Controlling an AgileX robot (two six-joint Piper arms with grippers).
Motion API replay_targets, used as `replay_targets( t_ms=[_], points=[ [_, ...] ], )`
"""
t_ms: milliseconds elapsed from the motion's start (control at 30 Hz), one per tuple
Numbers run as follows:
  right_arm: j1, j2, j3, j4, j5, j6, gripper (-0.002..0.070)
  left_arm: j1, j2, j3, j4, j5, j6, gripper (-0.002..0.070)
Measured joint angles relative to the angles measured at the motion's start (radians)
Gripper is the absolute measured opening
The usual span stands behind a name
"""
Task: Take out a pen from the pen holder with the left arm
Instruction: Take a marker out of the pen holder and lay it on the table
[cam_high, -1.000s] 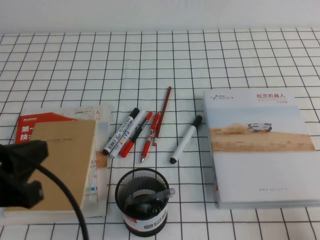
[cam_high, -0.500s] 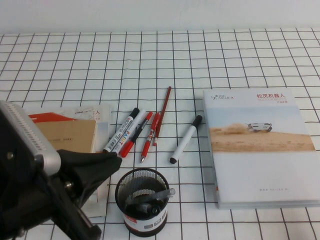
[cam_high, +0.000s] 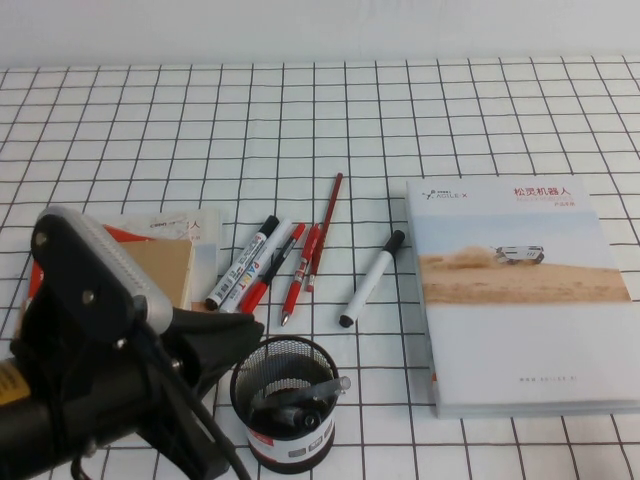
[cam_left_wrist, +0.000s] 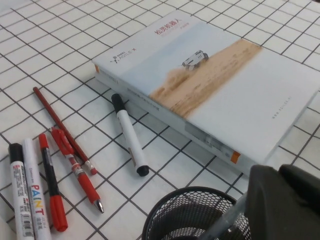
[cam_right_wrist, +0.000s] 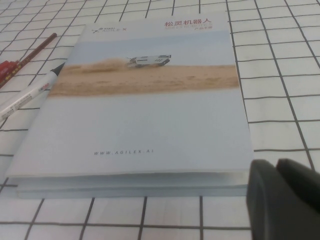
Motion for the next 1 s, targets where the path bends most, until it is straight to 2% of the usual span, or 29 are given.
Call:
replay_targets(
  t_ms=[100, 167, 233, 433, 567, 633, 700, 800, 867, 1000],
  points=[
    [0.000, 0.000, 0.000, 0.000, 0.000, 0.000, -0.0015, -0.002, -0.002, 0.019, -0.007, -0.026, -0.022, -0.0003],
    [0.000, 0.000, 0.000, 0.000, 0.000, 0.000, -0.0015, -0.025, -0.016, 0.052, 0.039, -0.077, -0.075, -0.0003],
    [0.000, 0.000, 0.000, 0.000, 0.000, 0.000, -0.0015, -0.066, -0.042, 0.098, 0.142, -0.151, -0.174, -0.0003],
    [0.000, 0.000, 0.000, 0.000, 0.000, 0.000, -0.0015, -0.234, -0.098, 0.318, 0.471, -0.485, -0.622, -0.0003],
    [0.000, 0.000, 0.000, 0.000, 0.000, 0.000, -0.0015, -0.290, -0.100, 0.411, 0.628, -0.611, -0.705, 0.0014],
    [0.000, 0.000, 0.000, 0.000, 0.000, 0.000, -0.0015, -0.298, -0.100, 0.427, 0.673, -0.620, -0.715, 0.0064],
    [0.000, 0.000, 0.000, 0.000, 0.000, 0.000, -0.0015, -0.298, -0.100, 0.431, 0.705, -0.624, -0.718, 0.0149],
    [0.000, 0.000, 0.000, 0.000, 0.000, 0.000, -0.0015, -0.298, -0.100, 0.431, 0.722, -0.629, -0.721, 0.0321],
    [0.000, 0.000, 0.000, 0.000, 0.000, 0.000, -0.0015, -0.298, -0.097, 0.433, 0.724, -0.634, -0.716, 0.0403],
    [0.000, 0.000, 0.000, 0.000, 0.000, 0.000, -0.0015, -0.298, -0.047, 0.433, 0.728, -0.661, -0.696, 0.0449]
  ],
)
